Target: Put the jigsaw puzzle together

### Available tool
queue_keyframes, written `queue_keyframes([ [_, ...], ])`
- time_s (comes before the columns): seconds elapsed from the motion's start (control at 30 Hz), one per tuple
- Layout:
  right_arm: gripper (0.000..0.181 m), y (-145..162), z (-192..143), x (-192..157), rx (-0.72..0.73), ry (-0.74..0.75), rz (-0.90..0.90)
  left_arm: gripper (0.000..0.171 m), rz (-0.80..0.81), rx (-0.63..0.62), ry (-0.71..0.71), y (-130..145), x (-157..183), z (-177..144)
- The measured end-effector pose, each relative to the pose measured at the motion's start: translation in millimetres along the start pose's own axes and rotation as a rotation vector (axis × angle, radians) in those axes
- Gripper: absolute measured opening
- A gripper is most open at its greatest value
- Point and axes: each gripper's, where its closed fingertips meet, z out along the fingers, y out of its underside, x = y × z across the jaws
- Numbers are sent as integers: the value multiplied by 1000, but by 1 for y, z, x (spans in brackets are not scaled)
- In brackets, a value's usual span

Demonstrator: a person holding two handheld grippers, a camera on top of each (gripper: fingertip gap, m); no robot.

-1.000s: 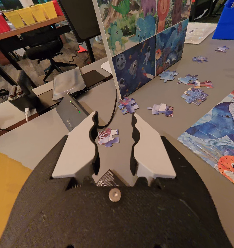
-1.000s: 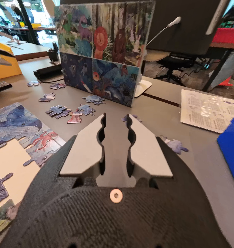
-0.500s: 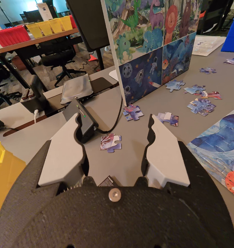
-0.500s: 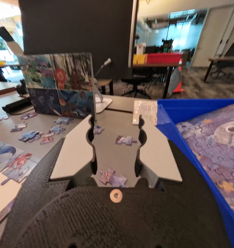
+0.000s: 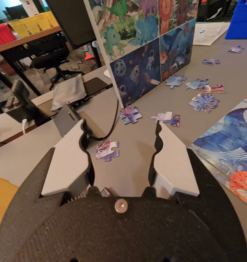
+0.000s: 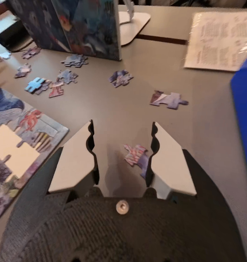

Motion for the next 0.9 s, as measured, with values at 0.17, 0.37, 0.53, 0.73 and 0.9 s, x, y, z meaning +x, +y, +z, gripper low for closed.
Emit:
queue_keyframes([
  [0.17, 78, -34, 7, -64, 129, -339, 202, 90, -130, -11, 235, -2, 55, 11],
  [0.37, 65, -29, 25, -96, 79, -288, -28, 88, 61, -157, 324, 7, 130, 35],
  [0.53, 63, -21, 35, -113, 49, -289, -128, 80, 123, -211, 286, 16, 138, 47],
  [0.73, 62, -26, 36, -119, 70, -317, -120, 85, 38, -290, 471, 8, 180, 68],
  [0.9, 62, -26, 33, -115, 79, -325, -101, 88, 175, -373, 435, 18, 186, 106],
])
